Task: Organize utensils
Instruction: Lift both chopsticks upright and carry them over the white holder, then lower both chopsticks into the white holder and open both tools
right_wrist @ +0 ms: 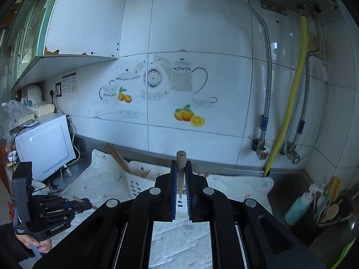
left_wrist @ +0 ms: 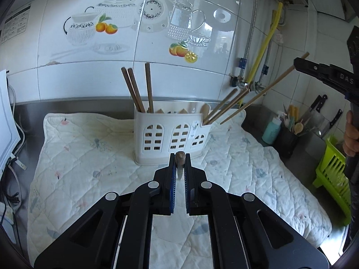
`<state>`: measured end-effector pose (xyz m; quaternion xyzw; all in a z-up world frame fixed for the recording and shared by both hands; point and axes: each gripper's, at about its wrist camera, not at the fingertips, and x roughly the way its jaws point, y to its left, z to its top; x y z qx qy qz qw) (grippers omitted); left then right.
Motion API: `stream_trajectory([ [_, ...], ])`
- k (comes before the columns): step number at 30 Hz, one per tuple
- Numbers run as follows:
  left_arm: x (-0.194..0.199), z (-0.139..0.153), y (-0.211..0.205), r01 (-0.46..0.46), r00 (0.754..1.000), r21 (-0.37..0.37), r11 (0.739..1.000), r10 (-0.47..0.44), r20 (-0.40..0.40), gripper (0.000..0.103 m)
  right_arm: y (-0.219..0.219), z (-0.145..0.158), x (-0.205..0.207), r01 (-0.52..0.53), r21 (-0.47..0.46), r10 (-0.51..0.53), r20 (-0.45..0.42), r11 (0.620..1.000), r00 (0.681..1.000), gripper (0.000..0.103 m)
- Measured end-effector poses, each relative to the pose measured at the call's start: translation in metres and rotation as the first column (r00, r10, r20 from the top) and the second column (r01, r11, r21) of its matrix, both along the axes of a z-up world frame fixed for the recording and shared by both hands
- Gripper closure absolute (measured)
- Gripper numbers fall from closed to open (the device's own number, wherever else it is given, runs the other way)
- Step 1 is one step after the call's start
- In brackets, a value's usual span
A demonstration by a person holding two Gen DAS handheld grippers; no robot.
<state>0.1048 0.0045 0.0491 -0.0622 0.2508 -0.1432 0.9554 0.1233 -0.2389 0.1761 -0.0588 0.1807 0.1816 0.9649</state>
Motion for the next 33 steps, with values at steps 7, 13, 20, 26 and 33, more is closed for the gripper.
stream_trajectory([
  [7, 0.007, 0.021, -0.004, 0.007, 0.999, 0.041, 0.999, -0.008, 0.034, 0.098, 0.019, 0.004, 0.042, -0.001, -0.035, 0.001, -0.019, 0.999, 1.000, 0.096],
  [13, 0.014, 0.046, -0.003, 0.009, 0.997, 0.038, 0.999, -0.012, 0.081, 0.098, 0.031, -0.011, 0.076, 0.002, -0.052, -0.005, -0.066, 0.999, 0.998, 0.096],
  [20, 0.020, 0.093, -0.005, -0.002, 0.983, 0.046, 0.999, -0.007, 0.184, 0.098, 0.025, -0.035, 0.106, 0.008, 0.016, -0.005, -0.157, 1.000, 0.988, 0.095],
  [26, 0.032, 0.135, -0.007, -0.033, 0.961, 0.055, 0.998, 0.017, 0.276, 0.098, 0.018, -0.036, 0.104, 0.019, 0.029, -0.014, -0.142, 0.999, 0.990, 0.084],
  [33, 0.058, 0.165, -0.013, -0.101, 0.930, 0.075, 0.992, 0.068, 0.361, 0.098, 0.009, -0.028, 0.082, 0.011, 0.024, -0.009, -0.084, 1.000, 0.996, 0.077],
])
